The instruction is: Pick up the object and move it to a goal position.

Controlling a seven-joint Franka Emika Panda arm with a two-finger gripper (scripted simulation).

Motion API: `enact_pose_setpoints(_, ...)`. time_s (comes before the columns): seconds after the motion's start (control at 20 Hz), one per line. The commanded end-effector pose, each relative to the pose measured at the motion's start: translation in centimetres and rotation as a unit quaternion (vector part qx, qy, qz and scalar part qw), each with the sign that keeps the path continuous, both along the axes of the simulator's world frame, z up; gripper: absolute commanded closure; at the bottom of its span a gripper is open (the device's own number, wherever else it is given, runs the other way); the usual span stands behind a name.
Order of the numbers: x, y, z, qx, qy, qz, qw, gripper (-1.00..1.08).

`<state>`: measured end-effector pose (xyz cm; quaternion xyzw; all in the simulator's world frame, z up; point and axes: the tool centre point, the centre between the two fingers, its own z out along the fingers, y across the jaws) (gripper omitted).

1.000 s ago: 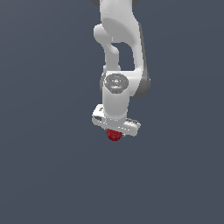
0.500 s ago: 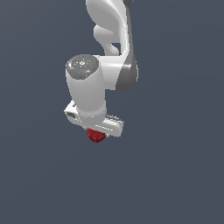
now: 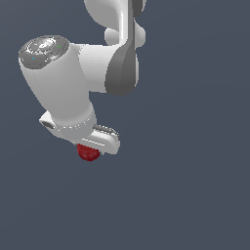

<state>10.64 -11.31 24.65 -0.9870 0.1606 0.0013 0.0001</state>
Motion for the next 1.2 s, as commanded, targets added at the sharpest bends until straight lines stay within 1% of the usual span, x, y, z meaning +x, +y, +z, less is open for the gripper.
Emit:
enact_pose_setpoints(0.0, 0.6, -1.0, 1.2, 0.0, -0.001, 0.0, 1.0, 1.08)
enact_pose_setpoints(0.3, 1.8, -2.9, 3.1, 0.0, -0.001, 0.0, 1.0, 1.08)
enact_pose_setpoints(0.6, 2.6, -4.0, 4.1, 0.0, -0.001, 0.0, 1.0, 1.08)
enact_pose_setpoints(1.15, 3.0, -4.6, 4.8, 0.0, -0.001, 0.0, 1.0, 1.08)
